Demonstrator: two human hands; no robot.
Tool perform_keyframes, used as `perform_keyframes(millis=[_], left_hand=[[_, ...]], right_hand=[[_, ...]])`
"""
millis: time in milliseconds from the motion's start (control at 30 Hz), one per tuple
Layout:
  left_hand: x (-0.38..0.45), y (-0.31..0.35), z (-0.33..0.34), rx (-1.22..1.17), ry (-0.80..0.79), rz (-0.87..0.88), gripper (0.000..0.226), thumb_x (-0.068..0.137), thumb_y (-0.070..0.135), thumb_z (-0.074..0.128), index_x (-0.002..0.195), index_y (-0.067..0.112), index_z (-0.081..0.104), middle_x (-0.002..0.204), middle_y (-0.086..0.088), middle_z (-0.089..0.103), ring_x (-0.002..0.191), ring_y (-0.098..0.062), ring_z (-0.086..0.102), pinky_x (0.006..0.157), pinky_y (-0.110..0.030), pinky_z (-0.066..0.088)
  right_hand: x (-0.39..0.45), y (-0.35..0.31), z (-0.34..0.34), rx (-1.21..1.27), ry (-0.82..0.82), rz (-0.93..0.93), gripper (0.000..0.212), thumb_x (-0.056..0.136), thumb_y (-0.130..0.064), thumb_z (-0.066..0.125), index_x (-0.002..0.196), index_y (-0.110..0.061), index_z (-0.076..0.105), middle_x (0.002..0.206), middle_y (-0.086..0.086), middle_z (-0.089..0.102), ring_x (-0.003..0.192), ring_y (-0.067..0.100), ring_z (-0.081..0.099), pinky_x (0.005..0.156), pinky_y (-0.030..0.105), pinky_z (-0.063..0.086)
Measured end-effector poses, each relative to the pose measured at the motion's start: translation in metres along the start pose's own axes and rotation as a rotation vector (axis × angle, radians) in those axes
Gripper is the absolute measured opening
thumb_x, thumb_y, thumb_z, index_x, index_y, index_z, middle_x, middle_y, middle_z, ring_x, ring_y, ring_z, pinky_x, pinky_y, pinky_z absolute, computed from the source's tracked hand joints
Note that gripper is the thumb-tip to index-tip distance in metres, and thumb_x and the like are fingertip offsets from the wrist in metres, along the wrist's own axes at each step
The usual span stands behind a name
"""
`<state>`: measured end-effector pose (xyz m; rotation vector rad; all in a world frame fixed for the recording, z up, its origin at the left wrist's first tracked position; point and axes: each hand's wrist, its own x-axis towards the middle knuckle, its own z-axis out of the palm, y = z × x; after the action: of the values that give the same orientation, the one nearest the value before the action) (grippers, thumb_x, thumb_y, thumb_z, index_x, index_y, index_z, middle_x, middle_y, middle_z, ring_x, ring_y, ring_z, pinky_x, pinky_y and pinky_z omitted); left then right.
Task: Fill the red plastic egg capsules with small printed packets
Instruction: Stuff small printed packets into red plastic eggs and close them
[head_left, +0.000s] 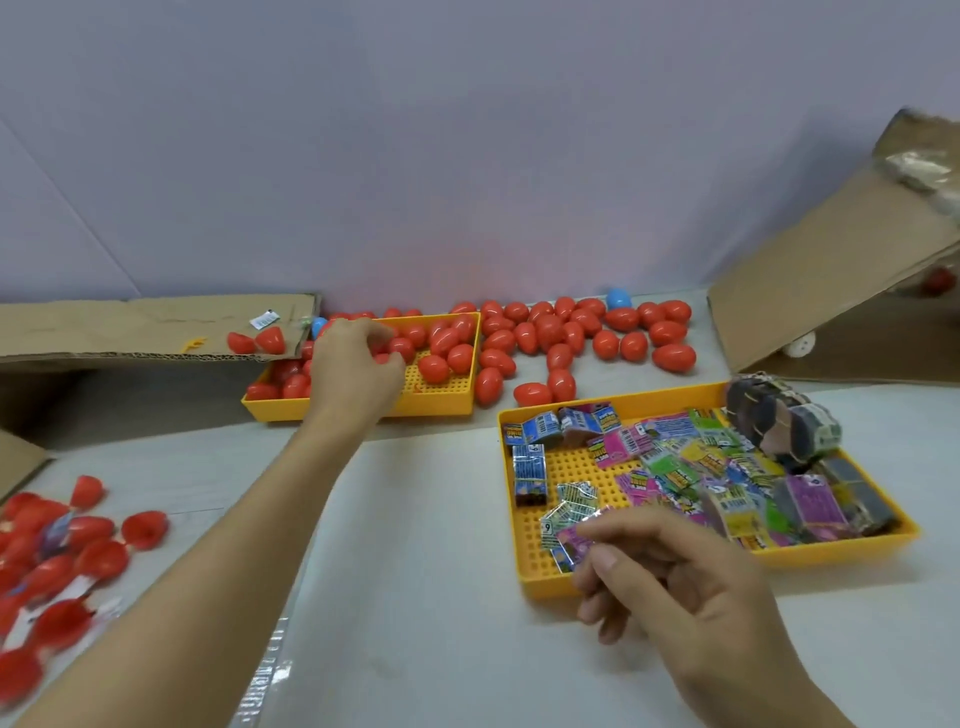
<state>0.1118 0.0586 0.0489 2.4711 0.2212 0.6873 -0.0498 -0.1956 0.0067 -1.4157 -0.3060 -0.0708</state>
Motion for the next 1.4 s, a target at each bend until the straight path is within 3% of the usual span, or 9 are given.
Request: perform_keyframes(millis=[100,233,333,433,533,667,900,1000,1400], left_hand=[[0.024,-0.011,0.016,0.340,-0.232,-0.011,0.014,0.078,0.009,0.069,0.091,0.003,0.071,0.096,-0.018,0.066,0.100,-0.036,0.060,0.076,-0.038,0.047],[0.025,-0.011,0.023,0.391,-0.109,0.031,0.021,0.083,0.005,0.065,0.104,0.002,0.070,0.104,-0.020,0.068,0.100,-0.037,0.060,0.077,-0.039,0.045],[0.006,0.008,0.010,0.160,0.046,0.140,0.029,0.087,0.011,0.070,0.116,0.004,0.068,0.105,-0.015,0.067,0.100,-0.030,0.061,0.083,-0.031,0.045],[-0.040,0.047,-0.010,-0.331,-0.119,0.198,0.041,0.081,0.016,0.080,0.119,0.015,0.065,0.101,0.005,0.069,0.089,-0.008,0.067,0.077,-0.010,0.050],[-0.098,0.067,-0.025,-0.704,-0.253,0.153,0.033,0.072,0.026,0.079,0.104,0.024,0.069,0.095,0.007,0.075,0.089,-0.007,0.071,0.075,-0.015,0.056],[-0.161,0.068,-0.023,-0.974,-0.346,0.052,0.036,0.068,0.024,0.091,0.101,0.023,0.077,0.098,0.000,0.076,0.087,-0.015,0.073,0.074,-0.020,0.056],[-0.189,0.056,-0.025,-0.975,-0.355,0.242,0.037,0.074,0.020,0.077,0.110,0.024,0.072,0.105,-0.003,0.070,0.094,-0.027,0.069,0.078,-0.030,0.058],[-0.193,0.057,-0.030,-0.942,-0.389,0.297,0.037,0.077,0.017,0.075,0.113,0.023,0.070,0.106,0.001,0.069,0.097,-0.025,0.068,0.077,-0.029,0.058],[-0.202,0.059,-0.027,-0.994,-0.393,0.146,0.036,0.075,0.021,0.078,0.109,0.015,0.070,0.094,-0.002,0.072,0.077,-0.021,0.070,0.073,-0.025,0.056]], right_hand=[[0.001,0.002,-0.001,-0.013,-0.007,0.000,0.013,0.088,-0.015,0.068,0.091,-0.025,0.075,0.073,0.017,0.070,0.057,0.026,0.067,0.048,0.029,0.053],[0.001,0.003,-0.001,-0.014,-0.018,-0.001,0.018,0.083,-0.013,0.063,0.091,-0.024,0.074,0.072,0.015,0.069,0.057,0.024,0.067,0.049,0.029,0.052],[0.002,0.002,-0.002,-0.016,-0.025,0.005,0.018,0.084,-0.013,0.062,0.092,-0.024,0.074,0.073,0.015,0.069,0.058,0.024,0.067,0.049,0.028,0.052],[0.002,0.000,-0.002,0.001,-0.018,0.028,0.016,0.085,-0.013,0.062,0.092,-0.021,0.074,0.072,0.015,0.069,0.057,0.025,0.066,0.049,0.028,0.052],[0.002,-0.004,-0.001,0.076,0.002,0.057,0.016,0.087,-0.014,0.058,0.092,-0.019,0.073,0.070,0.017,0.068,0.053,0.028,0.065,0.047,0.030,0.051],[0.002,-0.011,-0.004,0.199,0.015,0.159,0.021,0.086,-0.016,0.051,0.082,-0.016,0.071,0.064,0.017,0.065,0.049,0.029,0.061,0.042,0.031,0.048],[-0.002,-0.019,-0.008,0.139,-0.054,0.279,0.047,0.088,-0.055,0.054,0.073,-0.011,0.065,0.056,0.018,0.062,0.039,0.026,0.056,0.038,0.023,0.042],[-0.006,-0.020,-0.004,0.045,-0.109,0.265,0.047,0.086,-0.054,0.056,0.072,-0.009,0.063,0.056,0.015,0.062,0.039,0.026,0.056,0.035,0.023,0.040],[-0.005,-0.027,-0.006,0.004,-0.133,0.293,0.040,0.088,-0.049,0.061,0.067,-0.015,0.067,0.055,0.011,0.064,0.038,0.023,0.058,0.034,0.019,0.038]])
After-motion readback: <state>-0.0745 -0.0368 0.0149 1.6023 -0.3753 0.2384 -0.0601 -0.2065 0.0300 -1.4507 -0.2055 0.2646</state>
